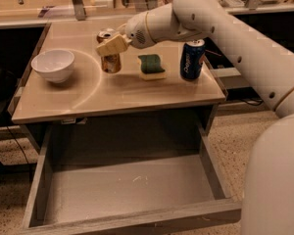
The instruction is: Pick orange can from top drawer and place on counter
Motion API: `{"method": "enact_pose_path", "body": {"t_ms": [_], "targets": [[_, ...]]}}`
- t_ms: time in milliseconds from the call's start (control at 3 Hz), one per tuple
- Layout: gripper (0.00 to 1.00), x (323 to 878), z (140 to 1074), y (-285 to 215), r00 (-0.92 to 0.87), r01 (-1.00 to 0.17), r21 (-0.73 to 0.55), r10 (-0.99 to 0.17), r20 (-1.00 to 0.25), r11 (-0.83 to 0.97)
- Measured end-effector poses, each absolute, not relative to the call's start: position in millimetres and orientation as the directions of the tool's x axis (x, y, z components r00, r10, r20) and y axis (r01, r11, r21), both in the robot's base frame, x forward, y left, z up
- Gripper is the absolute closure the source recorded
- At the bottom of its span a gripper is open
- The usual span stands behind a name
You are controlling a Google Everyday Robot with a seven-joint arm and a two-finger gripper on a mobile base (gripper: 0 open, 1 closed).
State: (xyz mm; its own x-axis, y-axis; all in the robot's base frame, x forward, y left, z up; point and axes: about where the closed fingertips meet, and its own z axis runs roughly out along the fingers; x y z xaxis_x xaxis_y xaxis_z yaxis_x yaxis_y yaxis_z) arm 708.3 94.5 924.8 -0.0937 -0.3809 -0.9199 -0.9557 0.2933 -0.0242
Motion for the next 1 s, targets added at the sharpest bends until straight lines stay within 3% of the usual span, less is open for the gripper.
{"method": "enact_pose_path", "body": {"t_ms": [1000], "targets": [[1.0, 722.9, 876.7, 111.4, -0.187, -0.961, 0.092, -0.364, -0.912, 0.262]]}}
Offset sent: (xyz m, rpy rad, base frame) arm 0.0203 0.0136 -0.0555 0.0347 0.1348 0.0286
